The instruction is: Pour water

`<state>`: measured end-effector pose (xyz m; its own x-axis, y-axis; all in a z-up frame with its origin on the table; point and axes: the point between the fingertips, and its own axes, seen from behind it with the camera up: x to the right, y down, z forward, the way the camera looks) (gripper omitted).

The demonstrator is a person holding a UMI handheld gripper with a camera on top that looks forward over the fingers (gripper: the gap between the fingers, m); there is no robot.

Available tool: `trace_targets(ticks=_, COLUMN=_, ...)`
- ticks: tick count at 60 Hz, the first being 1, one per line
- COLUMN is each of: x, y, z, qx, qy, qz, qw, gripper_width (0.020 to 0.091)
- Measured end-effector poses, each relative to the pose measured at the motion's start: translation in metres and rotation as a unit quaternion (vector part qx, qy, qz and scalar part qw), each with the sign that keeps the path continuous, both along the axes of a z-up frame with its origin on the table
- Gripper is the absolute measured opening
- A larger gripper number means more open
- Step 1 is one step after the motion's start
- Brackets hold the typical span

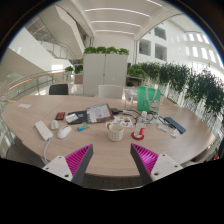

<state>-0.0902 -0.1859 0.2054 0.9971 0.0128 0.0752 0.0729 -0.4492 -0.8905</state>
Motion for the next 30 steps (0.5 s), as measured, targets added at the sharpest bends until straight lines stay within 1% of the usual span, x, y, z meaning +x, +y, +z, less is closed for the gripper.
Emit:
trace_targets(ticks=5, x=-0.038, y=-0.033, z=0.016, qx=0.004, qy=0.01, qz=0.007, qw=1.0, gripper_width=0.0847)
trace_targets(ticks=10, x=-0.061, y=-0.066, z=0.034, qx=0.006, qy=0.015, qz=0.014, qw=1.0, gripper_width=0.0846)
trace_targets(ticks=13, x=-0.076, y=-0.076, z=0.035, qx=0.005, qy=0.017, qz=0.021, qw=1.0, gripper_width=0.0845)
trace_targets(ticks=16, x=-0.086, y=-0.091, z=0.048, qx=0.008, qy=0.017, qz=0.031, qw=0.999, gripper_width=0.0845)
trace_targets(ticks=20, x=-0.093, y=-0.103, z=0.056, qx=0.007, qy=0.036, qz=0.033, qw=0.999, gripper_width=0.0835)
trace_targets(ticks=21, x=-0.093, y=-0.1, z=0.05, qx=0.007, qy=0.038, qz=0.035, qw=0.999, gripper_width=0.0837)
trace_targets(ticks=22, x=-0.092, y=-0.107, z=0.056, qx=0.006, qy=0.04, qz=0.036, qw=0.999, gripper_width=0.0837)
trace_targets(ticks=30, x=-0.073, y=-0.107, z=0.068, qx=0.028, qy=0.063, qz=0.026, qw=0.997, gripper_width=0.0838)
